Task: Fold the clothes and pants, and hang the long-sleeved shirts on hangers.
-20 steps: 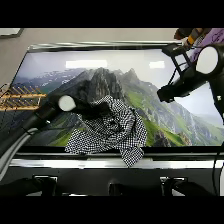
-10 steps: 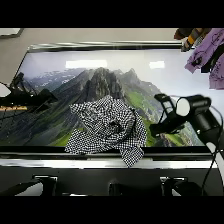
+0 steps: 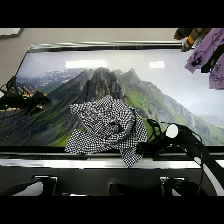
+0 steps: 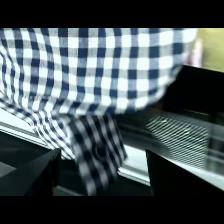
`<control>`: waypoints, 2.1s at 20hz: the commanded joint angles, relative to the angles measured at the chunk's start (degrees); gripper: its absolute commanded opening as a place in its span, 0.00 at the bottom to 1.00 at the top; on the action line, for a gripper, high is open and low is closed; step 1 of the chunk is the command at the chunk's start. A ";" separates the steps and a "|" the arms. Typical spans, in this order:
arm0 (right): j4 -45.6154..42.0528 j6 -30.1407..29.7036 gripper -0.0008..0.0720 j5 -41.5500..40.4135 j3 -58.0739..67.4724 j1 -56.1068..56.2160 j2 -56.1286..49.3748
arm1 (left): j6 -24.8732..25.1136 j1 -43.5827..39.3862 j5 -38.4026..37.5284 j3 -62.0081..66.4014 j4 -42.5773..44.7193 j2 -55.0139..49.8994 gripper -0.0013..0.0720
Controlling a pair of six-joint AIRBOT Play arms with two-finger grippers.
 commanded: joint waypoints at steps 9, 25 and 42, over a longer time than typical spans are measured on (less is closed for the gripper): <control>13.97 -5.05 0.05 -8.46 -4.17 0.04 -0.87 | 10.56 -3.10 0.33 -0.02 -13.81 -13.07 1.00; 13.29 -0.70 0.05 -7.02 -2.78 0.04 8.00 | 10.71 -12.57 15.34 1.38 -23.04 -23.89 0.05; -38.38 14.08 0.05 -9.53 79.41 0.04 13.20 | -7.02 1.03 7.65 49.96 4.17 10.23 0.05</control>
